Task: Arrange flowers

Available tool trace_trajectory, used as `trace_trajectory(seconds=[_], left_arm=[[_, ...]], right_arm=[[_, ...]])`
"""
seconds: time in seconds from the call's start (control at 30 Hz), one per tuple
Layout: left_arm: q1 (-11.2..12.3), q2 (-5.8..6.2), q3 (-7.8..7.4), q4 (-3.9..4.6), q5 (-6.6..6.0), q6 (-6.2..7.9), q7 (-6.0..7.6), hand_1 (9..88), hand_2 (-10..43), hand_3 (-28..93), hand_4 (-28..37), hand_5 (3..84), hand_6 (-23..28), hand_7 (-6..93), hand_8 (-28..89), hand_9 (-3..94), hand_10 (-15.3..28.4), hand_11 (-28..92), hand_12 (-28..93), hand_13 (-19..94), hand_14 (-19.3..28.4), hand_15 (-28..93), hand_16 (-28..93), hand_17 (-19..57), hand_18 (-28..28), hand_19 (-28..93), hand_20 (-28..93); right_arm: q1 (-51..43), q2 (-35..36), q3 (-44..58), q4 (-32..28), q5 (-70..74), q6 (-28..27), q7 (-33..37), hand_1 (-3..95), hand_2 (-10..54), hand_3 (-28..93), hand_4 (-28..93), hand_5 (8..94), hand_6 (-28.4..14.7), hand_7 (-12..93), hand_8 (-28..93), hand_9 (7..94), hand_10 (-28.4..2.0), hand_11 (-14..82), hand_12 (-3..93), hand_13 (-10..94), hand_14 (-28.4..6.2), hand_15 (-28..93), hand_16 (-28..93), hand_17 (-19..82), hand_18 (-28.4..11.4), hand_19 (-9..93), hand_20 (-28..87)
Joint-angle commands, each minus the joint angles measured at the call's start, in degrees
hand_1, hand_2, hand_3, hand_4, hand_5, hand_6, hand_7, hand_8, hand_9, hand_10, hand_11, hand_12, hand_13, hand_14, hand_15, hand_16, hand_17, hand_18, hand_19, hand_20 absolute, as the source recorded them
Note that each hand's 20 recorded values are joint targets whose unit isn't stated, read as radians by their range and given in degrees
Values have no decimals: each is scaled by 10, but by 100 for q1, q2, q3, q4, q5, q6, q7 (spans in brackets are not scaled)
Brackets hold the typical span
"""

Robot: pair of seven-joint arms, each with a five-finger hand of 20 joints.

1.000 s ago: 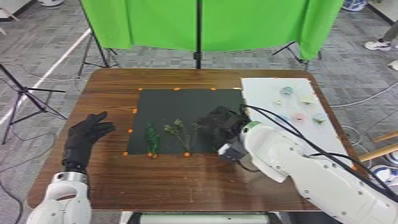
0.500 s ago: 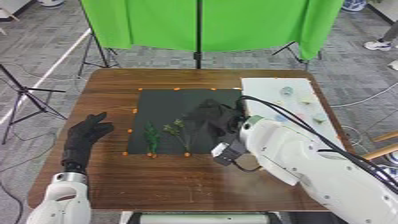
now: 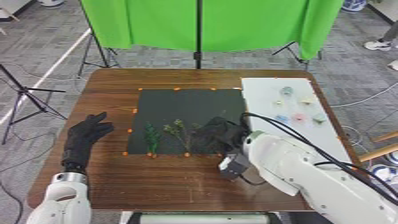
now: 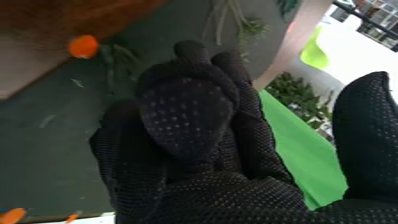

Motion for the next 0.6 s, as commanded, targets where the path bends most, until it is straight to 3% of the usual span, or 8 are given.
trace_trajectory(seconds=[0.03, 0.6], left_arm=[[52, -43, -15, 12, 27, -61, -60, 288, 136, 587, -230, 534, 94, 69, -51, 546, 182, 233, 107, 450, 218, 283, -48, 125, 181, 325, 161], [41, -17, 4, 14, 29, -71, -82, 289, 137, 585, -229, 534, 95, 69, -51, 545, 182, 233, 107, 450, 216, 282, -48, 124, 181, 325, 163]], right_arm=[[-117, 149, 52, -76, 5, -54, 112, 180, 86, 599, -128, 557, -54, 99, -59, 634, -151, 81, 105, 937, -50, 570, 250, 651, -162, 932, 524], [-199, 319, 172, -212, -2, -100, 243, 180, 90, 596, -127, 558, -56, 99, -59, 635, -152, 82, 106, 937, -49, 573, 248, 653, -160, 932, 524]])
